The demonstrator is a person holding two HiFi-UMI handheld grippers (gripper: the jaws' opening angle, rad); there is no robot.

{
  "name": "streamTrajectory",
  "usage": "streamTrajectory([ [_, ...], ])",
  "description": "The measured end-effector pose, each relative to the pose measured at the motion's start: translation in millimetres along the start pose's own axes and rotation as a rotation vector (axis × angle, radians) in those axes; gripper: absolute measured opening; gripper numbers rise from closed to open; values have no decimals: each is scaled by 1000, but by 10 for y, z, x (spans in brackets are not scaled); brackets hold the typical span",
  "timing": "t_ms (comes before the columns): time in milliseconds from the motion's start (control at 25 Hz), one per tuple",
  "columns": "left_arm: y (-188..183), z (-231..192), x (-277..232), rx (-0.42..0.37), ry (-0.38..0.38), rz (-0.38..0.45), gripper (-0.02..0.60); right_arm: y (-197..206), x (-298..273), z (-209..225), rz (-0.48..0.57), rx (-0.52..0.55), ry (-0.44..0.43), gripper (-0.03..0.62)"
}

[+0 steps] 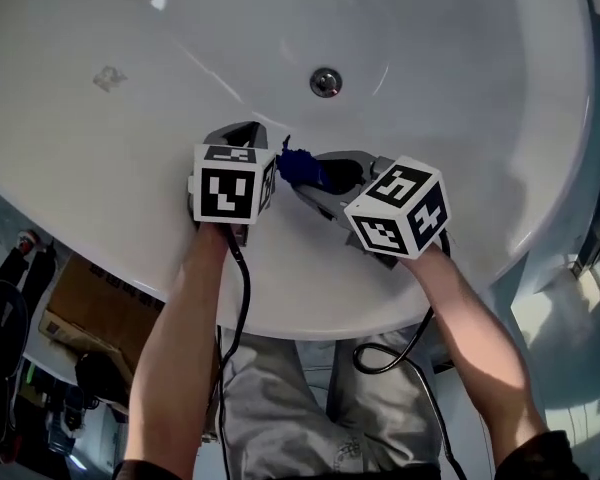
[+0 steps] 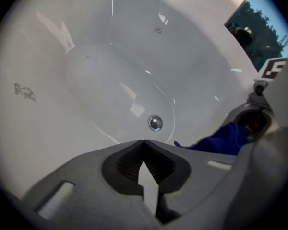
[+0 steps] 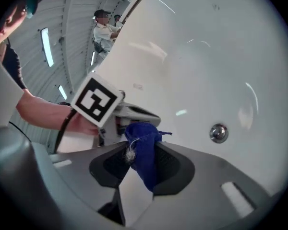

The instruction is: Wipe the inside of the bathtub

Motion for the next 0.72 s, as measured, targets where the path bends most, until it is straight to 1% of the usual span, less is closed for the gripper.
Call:
streamTrajectory([
  [80,18,-16,-12,9,-9,13,3,-21,-28,218,-5,11,62,123],
  [160,-17,-71,-29,37,-19,31,3,-81,-61,451,-9,9,107,123],
  [200,-39,-94,-44,52,-20,33,3,-111,-81,561,-29,11,129,123],
  [280,-69,-111,-84,62,-14,33,3,-133,-136,763,-116,38,181,123],
  [360,-65,-104,-131,51,-12,32,3,-94,-227,944,-226,81,230,123],
  [440,-67,-100,-196,41,-20,34,3,-60,-321,1115,-311,107,261,123],
  [560,-89,-101,-319,46,-24,31,3,-45,-450,1335,-385,119,296,123],
  [720,-31,-25,-409,65,-2,15,3,100,-525,1465,-478,145,329,123],
])
Point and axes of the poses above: the fingertips, and each gripper's own axes: x backward along the fingers, z to its right, y out of its underside, the point moved 10 cm from there along x, backward along the fingers, and after that the axes turned 10 degrees about -y, right-handed, at the moved point
